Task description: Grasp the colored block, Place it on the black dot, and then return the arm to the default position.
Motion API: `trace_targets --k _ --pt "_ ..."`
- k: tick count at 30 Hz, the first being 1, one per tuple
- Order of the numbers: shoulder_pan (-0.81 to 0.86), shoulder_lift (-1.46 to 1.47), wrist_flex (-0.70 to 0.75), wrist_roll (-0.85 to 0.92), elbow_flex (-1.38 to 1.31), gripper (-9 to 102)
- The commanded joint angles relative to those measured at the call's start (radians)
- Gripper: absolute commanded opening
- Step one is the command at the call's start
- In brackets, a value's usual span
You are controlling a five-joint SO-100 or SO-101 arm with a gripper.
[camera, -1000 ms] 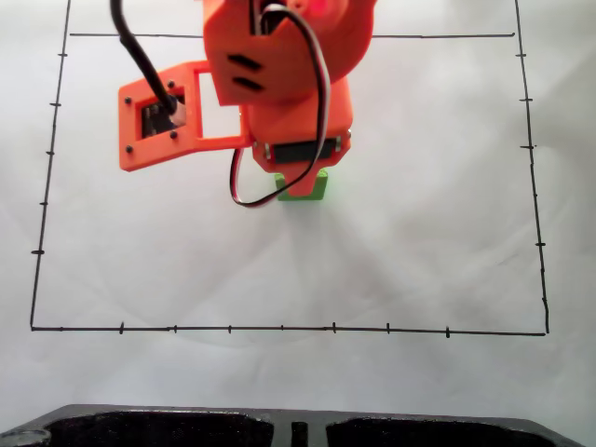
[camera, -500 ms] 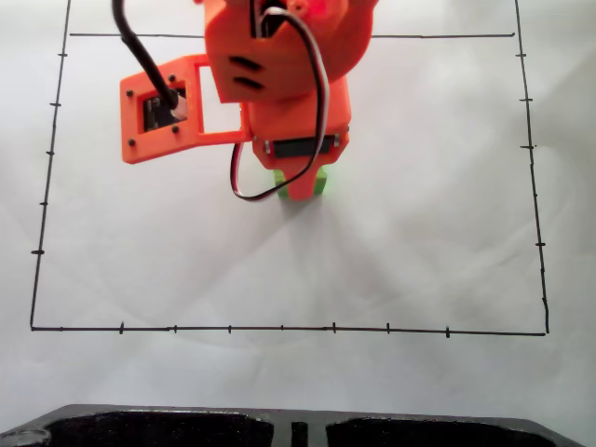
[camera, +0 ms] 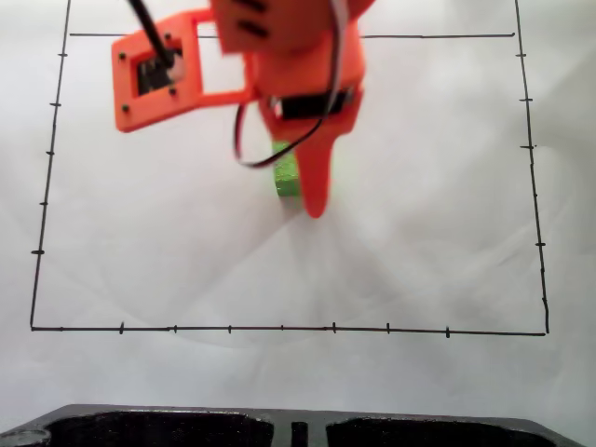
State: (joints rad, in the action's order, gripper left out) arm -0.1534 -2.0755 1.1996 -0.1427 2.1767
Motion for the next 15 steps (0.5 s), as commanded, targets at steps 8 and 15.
trace_targets --k 8,15 --pt "0.052 -0.535 0.028 0.163 0.169 32" --pt "0.149 -0.856 0.035 0.261 0.387 18"
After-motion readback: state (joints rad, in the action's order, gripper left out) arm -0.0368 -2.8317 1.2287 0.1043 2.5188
